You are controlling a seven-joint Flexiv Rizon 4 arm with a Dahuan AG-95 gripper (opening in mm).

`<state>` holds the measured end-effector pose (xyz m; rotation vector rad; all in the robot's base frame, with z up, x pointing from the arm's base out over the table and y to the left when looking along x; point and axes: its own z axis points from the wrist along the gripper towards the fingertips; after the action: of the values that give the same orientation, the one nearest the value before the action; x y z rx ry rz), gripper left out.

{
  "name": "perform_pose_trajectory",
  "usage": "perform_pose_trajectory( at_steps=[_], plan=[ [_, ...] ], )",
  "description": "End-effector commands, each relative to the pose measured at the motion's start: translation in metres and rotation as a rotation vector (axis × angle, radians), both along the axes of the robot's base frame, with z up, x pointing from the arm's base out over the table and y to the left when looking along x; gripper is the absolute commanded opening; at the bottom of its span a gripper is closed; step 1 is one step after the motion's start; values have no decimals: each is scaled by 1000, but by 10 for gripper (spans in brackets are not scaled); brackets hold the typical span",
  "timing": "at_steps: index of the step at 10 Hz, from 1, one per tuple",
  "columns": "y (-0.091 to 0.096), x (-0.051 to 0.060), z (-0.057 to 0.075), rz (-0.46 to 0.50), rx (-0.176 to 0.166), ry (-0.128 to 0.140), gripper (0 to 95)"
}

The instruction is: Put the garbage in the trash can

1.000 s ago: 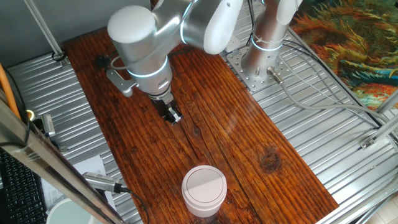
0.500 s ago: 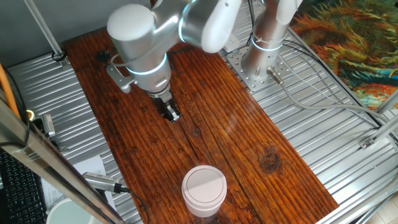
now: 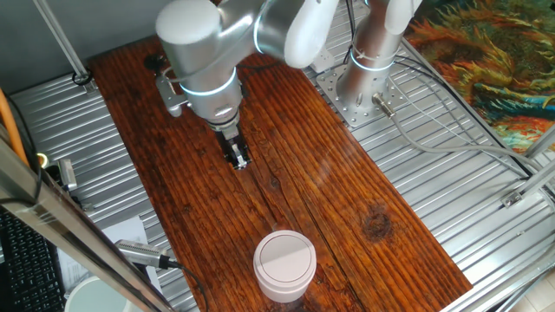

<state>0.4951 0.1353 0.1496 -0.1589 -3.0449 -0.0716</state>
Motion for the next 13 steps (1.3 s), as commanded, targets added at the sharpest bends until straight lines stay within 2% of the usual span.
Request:
perform_pose_trajectory(
  at_steps=[1,4,7,8,10,13],
  plan=[
    [-55,5,-7,195,-48,22,0],
    [-100,2,-1,270,-37,23,0],
    [-128,-6,8,324,8,10,0],
    [-134,-8,9,324,10,1,0],
    [-153,-13,5,333,35,-11,0],
    [-173,-21,5,366,44,-12,0]
  ],
)
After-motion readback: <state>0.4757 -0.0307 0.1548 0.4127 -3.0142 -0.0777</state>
